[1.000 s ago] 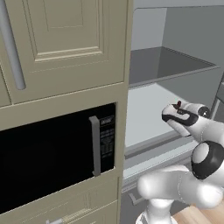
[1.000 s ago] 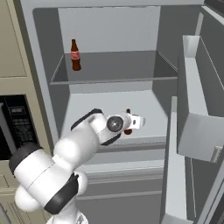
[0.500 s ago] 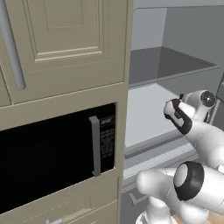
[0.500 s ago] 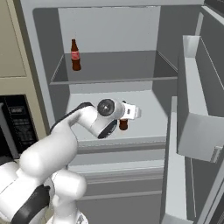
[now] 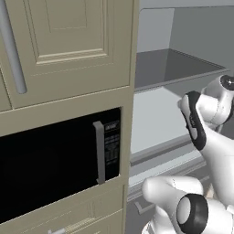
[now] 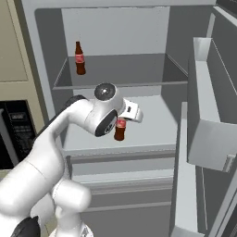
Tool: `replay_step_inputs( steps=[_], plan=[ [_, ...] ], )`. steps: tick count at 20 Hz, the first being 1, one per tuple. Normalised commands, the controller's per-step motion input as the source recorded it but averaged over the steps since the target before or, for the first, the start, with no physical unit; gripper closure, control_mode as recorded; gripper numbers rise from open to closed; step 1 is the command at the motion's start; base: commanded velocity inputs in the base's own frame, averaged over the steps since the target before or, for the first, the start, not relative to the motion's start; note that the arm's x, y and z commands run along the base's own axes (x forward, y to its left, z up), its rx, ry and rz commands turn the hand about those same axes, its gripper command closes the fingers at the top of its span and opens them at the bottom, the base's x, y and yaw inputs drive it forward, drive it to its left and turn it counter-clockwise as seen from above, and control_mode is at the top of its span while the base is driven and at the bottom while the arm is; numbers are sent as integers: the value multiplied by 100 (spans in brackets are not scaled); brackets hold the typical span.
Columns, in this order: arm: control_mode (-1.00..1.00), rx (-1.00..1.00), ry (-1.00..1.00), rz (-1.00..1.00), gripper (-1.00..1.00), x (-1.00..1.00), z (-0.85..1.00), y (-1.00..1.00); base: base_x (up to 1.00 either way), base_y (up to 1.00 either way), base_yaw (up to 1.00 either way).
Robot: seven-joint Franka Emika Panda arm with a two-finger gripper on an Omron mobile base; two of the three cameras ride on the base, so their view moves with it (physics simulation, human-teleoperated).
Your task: Open the fridge, grab two sodas, and place both sodas inside the bowl with ice on the dining counter.
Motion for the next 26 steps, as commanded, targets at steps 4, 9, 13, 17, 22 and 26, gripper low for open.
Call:
replay_step_inputs(
  steps=[4, 9, 13, 17, 22, 26],
  plan=[
    [-100, 0, 5, 0, 100, -67, 31, 36, 0, 0, 0],
    [-100, 0, 5, 0, 100, -80, 5, 47, 0, 0, 0],
    [-100, 0, 4, 0, 100, -76, 18, 35, 0, 0, 0],
    [-100, -1, 0, 0, 100, -70, 26, 21, 0, 0, 0],
    [-100, -9, -8, 0, 100, -74, 35, 9, 0, 0, 0],
    [-100, -1, -2, -2, 100, -64, 2, 19, 0, 0, 0]
  ],
)
